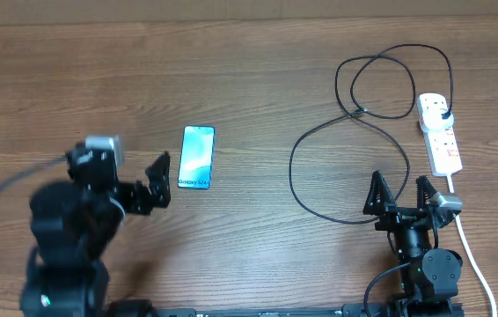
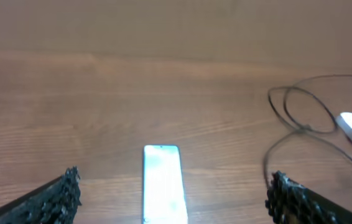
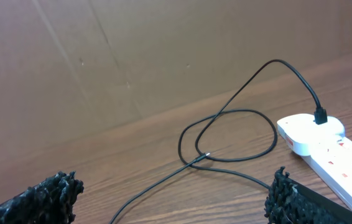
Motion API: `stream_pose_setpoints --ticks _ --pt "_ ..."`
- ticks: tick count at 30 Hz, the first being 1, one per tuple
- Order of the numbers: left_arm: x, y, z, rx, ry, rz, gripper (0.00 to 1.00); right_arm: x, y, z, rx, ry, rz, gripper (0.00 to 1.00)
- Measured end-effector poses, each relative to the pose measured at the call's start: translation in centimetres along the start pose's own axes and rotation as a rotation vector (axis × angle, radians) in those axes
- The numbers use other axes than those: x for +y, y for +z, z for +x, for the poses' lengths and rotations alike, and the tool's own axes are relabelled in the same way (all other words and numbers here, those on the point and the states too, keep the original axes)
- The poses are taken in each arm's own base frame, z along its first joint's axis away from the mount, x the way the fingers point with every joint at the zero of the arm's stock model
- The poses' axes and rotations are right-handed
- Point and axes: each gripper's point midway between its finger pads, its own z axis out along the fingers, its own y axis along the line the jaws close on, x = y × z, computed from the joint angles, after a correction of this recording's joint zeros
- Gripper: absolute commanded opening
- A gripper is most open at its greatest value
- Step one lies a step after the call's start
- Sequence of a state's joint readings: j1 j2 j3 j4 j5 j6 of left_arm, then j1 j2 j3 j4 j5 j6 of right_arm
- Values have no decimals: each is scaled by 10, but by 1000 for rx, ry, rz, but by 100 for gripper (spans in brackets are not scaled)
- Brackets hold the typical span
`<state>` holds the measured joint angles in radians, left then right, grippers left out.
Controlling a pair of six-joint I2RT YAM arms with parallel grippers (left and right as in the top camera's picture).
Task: Plug charger to phone and switch on socket
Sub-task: 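Move the left gripper over the smartphone and lower toward it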
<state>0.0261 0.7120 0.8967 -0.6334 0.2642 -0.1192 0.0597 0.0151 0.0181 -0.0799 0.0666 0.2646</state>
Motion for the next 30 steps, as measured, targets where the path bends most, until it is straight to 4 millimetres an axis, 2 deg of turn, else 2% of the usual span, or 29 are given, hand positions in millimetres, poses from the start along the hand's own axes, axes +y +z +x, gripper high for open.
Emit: stream_pose_setpoints --ticks 8,14,19,25,30 --pt "-27 27 -26 248 -5 52 100 0 0 0 0 0 0 100" --pt "-47 56 -24 407 83 -1 100 0 0 0 0 0 0 100" --pt "-52 92 -3 514 158 -66 100 0 0 0 -1 0 0 100" --pt "-33 136 37 660 185 -157 100 0 0 0 0 0 0 100" --pt "-22 162 74 784 197 -195 100 0 0 0 0 0 0 100"
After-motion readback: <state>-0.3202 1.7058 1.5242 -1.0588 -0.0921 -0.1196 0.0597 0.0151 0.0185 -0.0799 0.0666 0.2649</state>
